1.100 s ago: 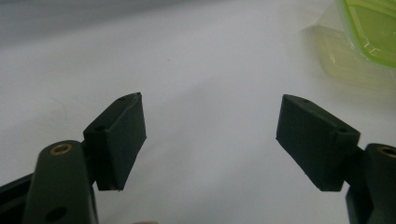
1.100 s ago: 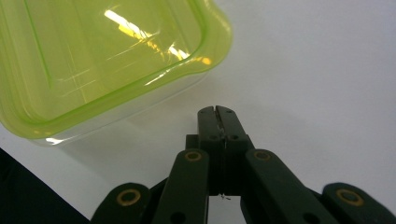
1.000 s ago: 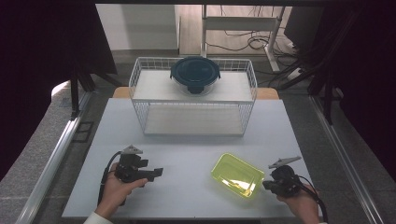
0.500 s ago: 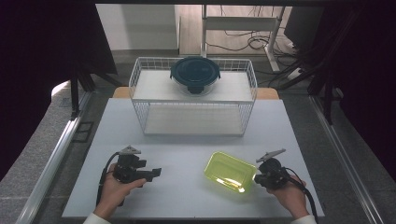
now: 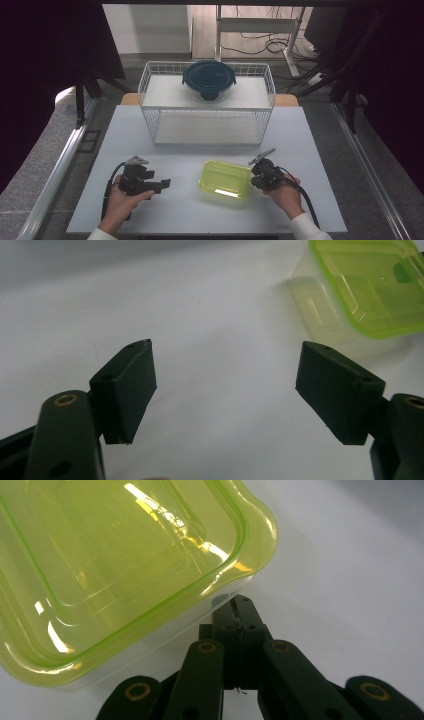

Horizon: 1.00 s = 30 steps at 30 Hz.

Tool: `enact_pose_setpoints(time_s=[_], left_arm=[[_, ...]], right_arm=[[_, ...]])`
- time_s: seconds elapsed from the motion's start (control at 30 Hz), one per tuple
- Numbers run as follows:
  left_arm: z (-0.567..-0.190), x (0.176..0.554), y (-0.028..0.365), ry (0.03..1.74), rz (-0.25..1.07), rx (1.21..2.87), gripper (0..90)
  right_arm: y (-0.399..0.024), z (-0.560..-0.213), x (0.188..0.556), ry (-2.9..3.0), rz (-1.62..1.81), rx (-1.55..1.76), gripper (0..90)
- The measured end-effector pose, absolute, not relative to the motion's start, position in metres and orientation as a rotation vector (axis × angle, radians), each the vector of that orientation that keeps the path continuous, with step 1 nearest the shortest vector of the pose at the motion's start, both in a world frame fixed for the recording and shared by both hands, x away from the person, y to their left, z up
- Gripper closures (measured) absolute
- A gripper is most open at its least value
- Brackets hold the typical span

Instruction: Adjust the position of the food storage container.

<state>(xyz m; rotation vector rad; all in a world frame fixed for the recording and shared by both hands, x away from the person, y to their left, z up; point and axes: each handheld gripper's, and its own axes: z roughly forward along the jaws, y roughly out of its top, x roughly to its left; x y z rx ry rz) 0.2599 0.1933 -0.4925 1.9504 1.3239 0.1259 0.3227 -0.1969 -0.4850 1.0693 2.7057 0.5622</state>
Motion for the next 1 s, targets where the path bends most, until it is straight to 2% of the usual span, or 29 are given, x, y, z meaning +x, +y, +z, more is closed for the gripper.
enact_pose_setpoints(time_s=[1.0], left_arm=[[-0.493,0.261,0.194,1.332,0.122,1.938,23.3]], right_arm=[[-0.141,-0.491,0.345,2.704,0.599,0.950,88.9]])
